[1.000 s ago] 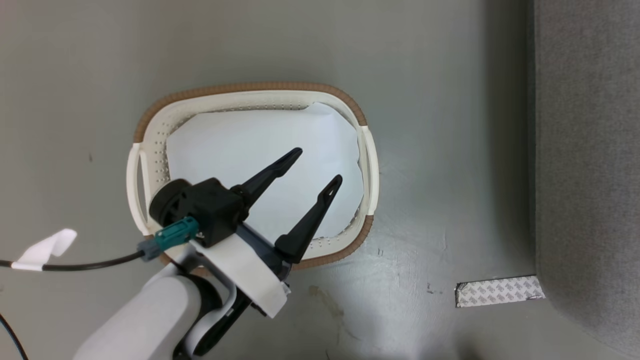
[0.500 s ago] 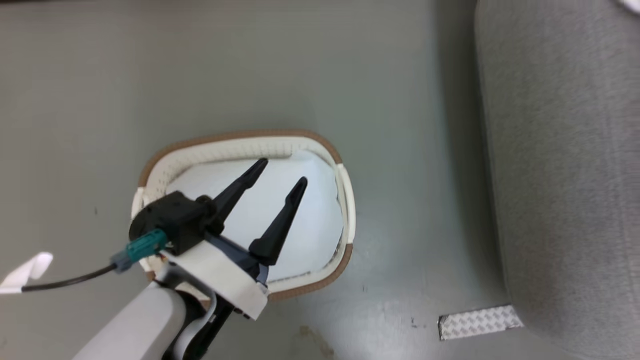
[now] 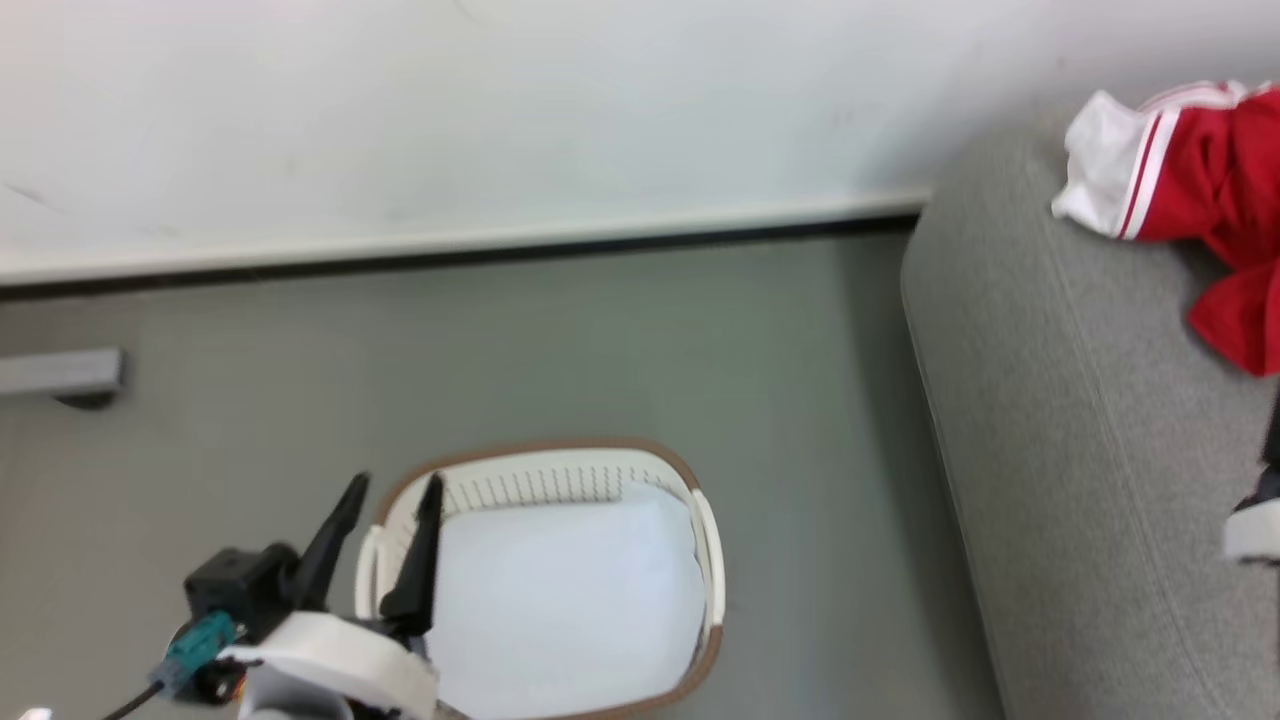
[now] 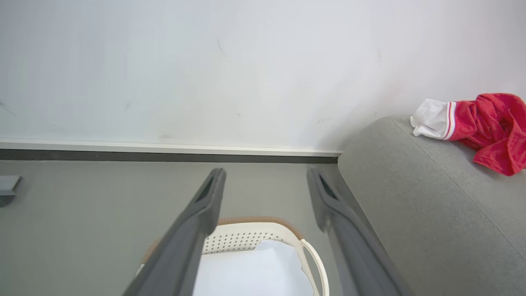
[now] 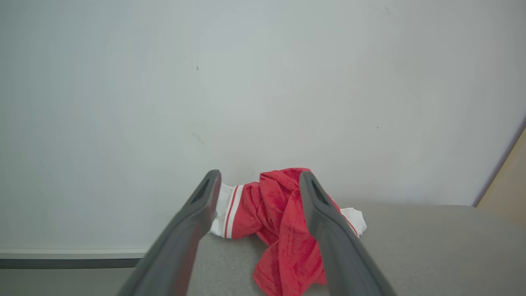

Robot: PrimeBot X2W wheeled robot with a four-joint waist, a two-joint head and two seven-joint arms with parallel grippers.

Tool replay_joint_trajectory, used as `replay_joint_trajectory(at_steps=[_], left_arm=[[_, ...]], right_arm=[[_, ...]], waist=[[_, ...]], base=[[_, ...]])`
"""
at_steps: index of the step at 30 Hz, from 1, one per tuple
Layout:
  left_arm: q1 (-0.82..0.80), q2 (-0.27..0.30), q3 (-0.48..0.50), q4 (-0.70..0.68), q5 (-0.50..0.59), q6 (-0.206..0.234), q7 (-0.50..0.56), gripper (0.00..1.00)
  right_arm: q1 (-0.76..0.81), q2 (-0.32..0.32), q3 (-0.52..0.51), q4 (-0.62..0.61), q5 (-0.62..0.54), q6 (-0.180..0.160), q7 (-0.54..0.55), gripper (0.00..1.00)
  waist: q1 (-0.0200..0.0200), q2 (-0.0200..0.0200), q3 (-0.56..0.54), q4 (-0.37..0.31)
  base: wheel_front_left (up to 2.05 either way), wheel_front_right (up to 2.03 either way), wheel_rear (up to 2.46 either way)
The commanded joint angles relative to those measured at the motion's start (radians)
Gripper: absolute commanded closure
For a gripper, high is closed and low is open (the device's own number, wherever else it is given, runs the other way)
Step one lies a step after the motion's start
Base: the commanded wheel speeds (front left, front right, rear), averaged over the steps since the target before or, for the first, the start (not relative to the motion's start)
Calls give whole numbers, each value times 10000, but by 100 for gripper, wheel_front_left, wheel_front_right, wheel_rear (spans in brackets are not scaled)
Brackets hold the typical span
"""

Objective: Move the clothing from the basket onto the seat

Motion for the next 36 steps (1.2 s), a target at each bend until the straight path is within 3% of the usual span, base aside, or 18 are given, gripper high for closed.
replay_joint_trajectory(at_steps=[1,7,11,19,30,36], left_arm=[[290,-56,165,128,66,103,-88,0],[1167,-462,1115,440,917,92,-149,0],[1778,-831,1993,627,1682,-57,-148,0],[2908,-1317,3230,1405,2618,-870,-151,0],[3301,-2039,4046,2095,3334,-2083,-152,0],[3150,-2388,4418,2198,3763,-2416,-153,0]], right_arm=[[345,138,63,-216,112,-26,-1,0],[2155,559,1016,-985,500,-26,-72,0],[3182,614,1647,-777,1125,-26,-103,0],[4181,608,2815,-215,1582,-26,-111,0],[4372,612,2782,177,1511,-26,-101,0],[4322,613,2799,180,1526,-26,-102,0]], waist=[[4,-1,-1024,491],[4,-1,-1751,1065],[4,-1,-2187,1283],[4,-1,-2886,1252],[4,-1,-3186,1100],[4,-1,-3131,1004]], base=[[0,0,0],[0,0,0],[0,0,0],[0,0,0],[0,0,0],[0,0,0]])
